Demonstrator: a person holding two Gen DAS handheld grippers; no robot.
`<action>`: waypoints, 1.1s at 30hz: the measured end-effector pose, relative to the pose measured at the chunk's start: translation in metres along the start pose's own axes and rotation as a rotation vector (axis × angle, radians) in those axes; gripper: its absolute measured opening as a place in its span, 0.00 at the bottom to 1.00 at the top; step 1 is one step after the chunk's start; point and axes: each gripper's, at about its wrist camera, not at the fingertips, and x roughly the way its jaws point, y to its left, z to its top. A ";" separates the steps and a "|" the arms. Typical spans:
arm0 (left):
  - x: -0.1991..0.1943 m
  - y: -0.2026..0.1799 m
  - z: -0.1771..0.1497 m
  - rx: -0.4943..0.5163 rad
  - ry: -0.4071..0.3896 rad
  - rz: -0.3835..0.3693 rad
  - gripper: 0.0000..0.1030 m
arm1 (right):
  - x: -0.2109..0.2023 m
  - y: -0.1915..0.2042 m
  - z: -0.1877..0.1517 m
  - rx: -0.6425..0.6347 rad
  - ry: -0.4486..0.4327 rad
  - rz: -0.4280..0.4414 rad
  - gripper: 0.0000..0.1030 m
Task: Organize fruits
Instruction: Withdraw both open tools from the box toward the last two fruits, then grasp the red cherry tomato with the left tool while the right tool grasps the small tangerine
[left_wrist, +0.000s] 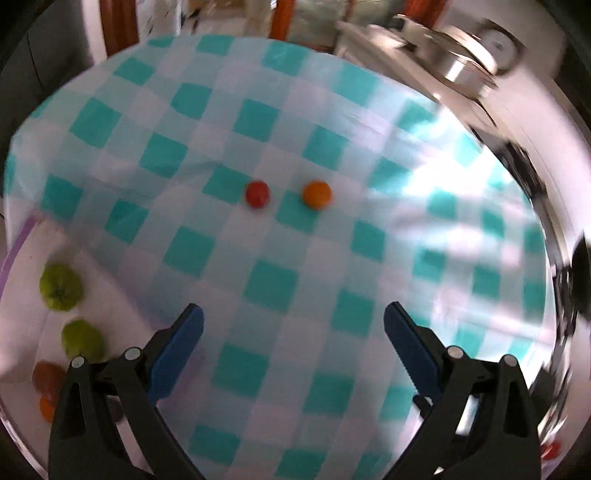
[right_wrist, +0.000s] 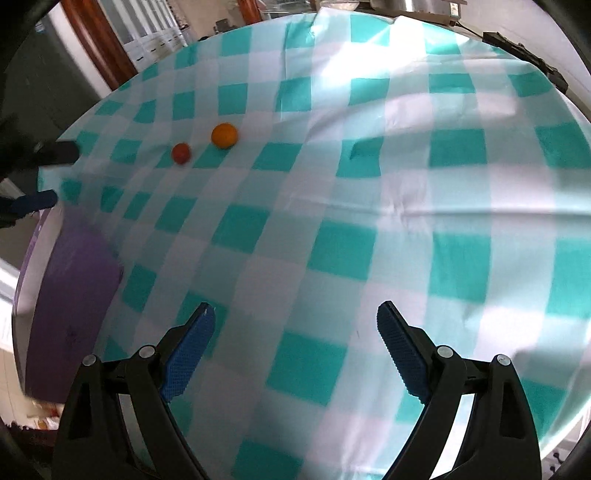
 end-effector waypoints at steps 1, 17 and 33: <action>0.008 0.008 0.020 -0.023 0.000 0.000 0.96 | 0.009 0.005 0.011 -0.006 0.011 -0.008 0.84; 0.072 0.092 0.097 -0.056 0.058 0.083 0.95 | 0.163 0.115 0.194 -0.214 0.062 -0.035 0.83; 0.141 0.065 0.114 0.071 0.212 0.056 0.95 | 0.163 0.107 0.180 -0.170 -0.001 -0.091 0.40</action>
